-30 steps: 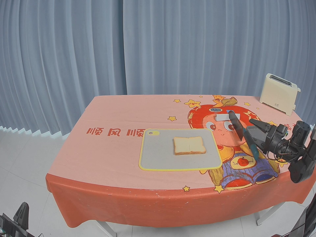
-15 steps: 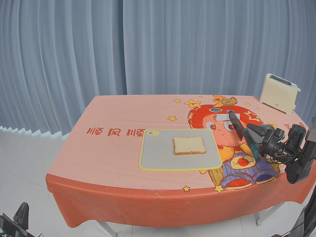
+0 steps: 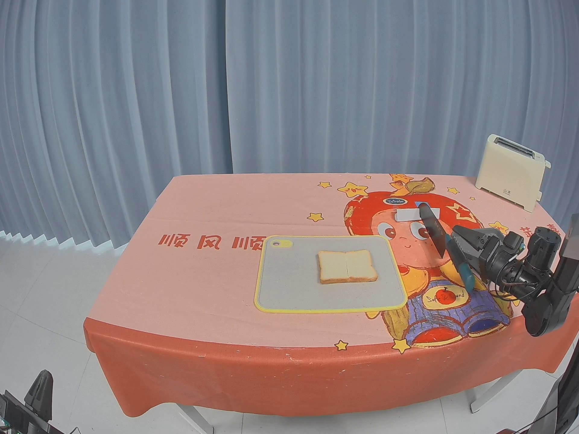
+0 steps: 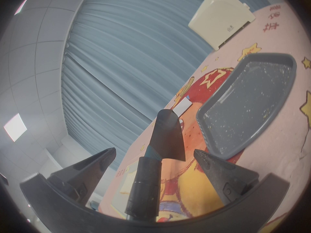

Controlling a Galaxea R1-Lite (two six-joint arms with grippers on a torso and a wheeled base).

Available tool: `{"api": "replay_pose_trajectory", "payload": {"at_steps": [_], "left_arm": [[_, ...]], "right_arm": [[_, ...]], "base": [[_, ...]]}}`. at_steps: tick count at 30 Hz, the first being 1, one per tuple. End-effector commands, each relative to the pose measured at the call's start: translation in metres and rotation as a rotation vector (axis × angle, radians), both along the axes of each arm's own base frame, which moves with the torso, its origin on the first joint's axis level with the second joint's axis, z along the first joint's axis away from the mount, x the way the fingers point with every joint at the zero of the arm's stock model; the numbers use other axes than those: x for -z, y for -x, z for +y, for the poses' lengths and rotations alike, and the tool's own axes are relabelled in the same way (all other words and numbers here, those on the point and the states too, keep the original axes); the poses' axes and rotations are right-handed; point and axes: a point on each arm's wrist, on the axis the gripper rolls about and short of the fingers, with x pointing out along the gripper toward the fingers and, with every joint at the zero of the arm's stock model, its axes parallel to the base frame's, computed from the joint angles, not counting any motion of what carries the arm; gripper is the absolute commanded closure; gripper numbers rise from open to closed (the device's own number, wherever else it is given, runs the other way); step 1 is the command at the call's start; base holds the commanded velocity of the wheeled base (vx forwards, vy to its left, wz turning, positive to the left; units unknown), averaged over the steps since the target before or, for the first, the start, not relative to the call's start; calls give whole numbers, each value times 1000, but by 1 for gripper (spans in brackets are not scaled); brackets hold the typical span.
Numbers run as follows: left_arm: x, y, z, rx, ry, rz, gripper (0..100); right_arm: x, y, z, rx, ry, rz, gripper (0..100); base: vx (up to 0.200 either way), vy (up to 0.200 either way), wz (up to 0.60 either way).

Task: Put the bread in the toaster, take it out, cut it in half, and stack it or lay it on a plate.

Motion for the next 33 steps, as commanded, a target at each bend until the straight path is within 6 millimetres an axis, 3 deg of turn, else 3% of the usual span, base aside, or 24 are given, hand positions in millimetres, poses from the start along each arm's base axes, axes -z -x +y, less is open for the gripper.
{"api": "replay_pose_trajectory", "payload": {"at_steps": [1, 11, 14, 19, 20, 24, 29, 33], "left_arm": [[3, -1, 0, -1, 0, 10, 100], [3, -1, 0, -1, 0, 10, 100], [3, -1, 0, -1, 0, 10, 100], [3, -1, 0, 1, 0, 10, 100], [3, -1, 0, -1, 0, 10, 100], [3, -1, 0, 1, 0, 10, 100], [4, -1, 0, -1, 0, 12, 100], [4, -1, 0, -1, 0, 12, 100]], "right_arm": [[-1, 0, 4, 13, 39, -21, 0], [-14, 5, 17, 33, 117, -99, 0], [-28, 6, 16, 97, 167, -161, 0], [-69, 23, 23, 152, 187, -304, 0], [-77, 26, 25, 148, 179, -330, 100], [-112, 53, 43, 79, 140, -443, 100], [-130, 79, 76, -63, 131, -448, 100], [-142, 88, 103, -186, 124, -423, 100]], "base": [[0, 0, 0], [0, 0, 0], [0, 0, 0], [0, 0, 0], [0, 0, 0], [0, 0, 0], [0, 0, 0], [0, 0, 0]]}}
